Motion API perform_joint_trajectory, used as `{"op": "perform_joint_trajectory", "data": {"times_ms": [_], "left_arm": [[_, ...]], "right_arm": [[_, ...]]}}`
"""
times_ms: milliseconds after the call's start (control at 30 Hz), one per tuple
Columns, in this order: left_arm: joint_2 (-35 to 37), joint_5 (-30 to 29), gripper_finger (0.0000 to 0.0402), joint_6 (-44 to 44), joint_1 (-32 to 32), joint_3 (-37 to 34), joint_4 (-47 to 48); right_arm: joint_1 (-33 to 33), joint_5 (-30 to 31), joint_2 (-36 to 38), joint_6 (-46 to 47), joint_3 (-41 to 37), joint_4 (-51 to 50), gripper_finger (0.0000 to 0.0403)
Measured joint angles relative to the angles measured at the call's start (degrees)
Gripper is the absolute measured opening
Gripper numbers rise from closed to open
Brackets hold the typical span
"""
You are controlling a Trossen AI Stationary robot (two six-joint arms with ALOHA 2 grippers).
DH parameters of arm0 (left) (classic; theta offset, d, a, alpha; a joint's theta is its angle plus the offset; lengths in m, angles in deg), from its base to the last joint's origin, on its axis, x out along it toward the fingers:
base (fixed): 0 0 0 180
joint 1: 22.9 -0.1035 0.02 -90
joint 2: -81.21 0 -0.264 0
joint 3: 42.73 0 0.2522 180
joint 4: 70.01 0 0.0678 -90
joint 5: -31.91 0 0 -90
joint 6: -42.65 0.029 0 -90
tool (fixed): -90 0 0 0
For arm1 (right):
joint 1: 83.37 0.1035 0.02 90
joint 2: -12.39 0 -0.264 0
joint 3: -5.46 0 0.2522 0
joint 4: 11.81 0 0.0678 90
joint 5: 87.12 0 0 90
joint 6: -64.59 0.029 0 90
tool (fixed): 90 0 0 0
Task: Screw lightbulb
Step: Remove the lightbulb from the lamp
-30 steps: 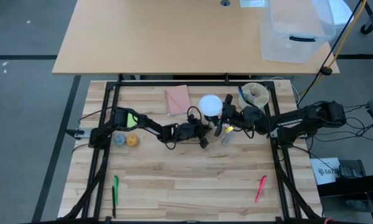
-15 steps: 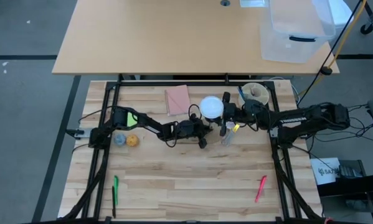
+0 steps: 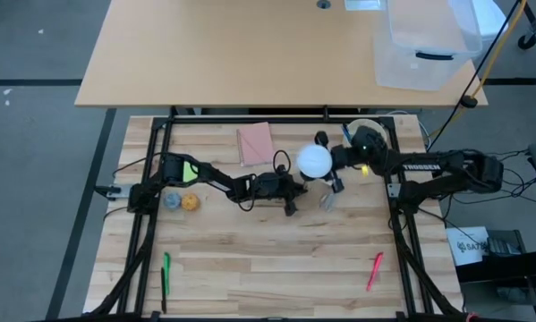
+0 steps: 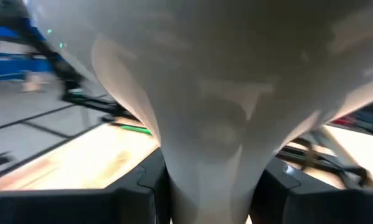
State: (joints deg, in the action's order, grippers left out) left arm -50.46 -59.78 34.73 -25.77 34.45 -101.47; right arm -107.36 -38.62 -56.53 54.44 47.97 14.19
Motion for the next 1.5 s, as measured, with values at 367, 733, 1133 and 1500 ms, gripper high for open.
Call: {"op": "perform_joint_trajectory", "data": {"times_ms": [367,733,1133,1500], "left_arm": [[-0.3,10.6,0.0039,4.3,0.0,0.0,-3.6],[-0.3,7.7,0.0039,4.4,1.0,-0.1,-5.7],[-0.5,-0.7,0.0058,3.9,2.9,-0.3,-11.2],[-0.6,-3.2,0.0111,-0.3,3.3,-0.3,-14.9]], "right_arm": [[-2.8,-19.7,-0.2,-0.2,-0.1,1.5,0.0139],[-1.7,-20.7,-1.2,2.6,-0.1,2.4,0.0141],[-1.7,-17.4,-1.2,5.0,-0.2,1.7,0.0146],[-1.7,-17.4,-1.2,5.2,-0.2,1.3,0.0150]]}}
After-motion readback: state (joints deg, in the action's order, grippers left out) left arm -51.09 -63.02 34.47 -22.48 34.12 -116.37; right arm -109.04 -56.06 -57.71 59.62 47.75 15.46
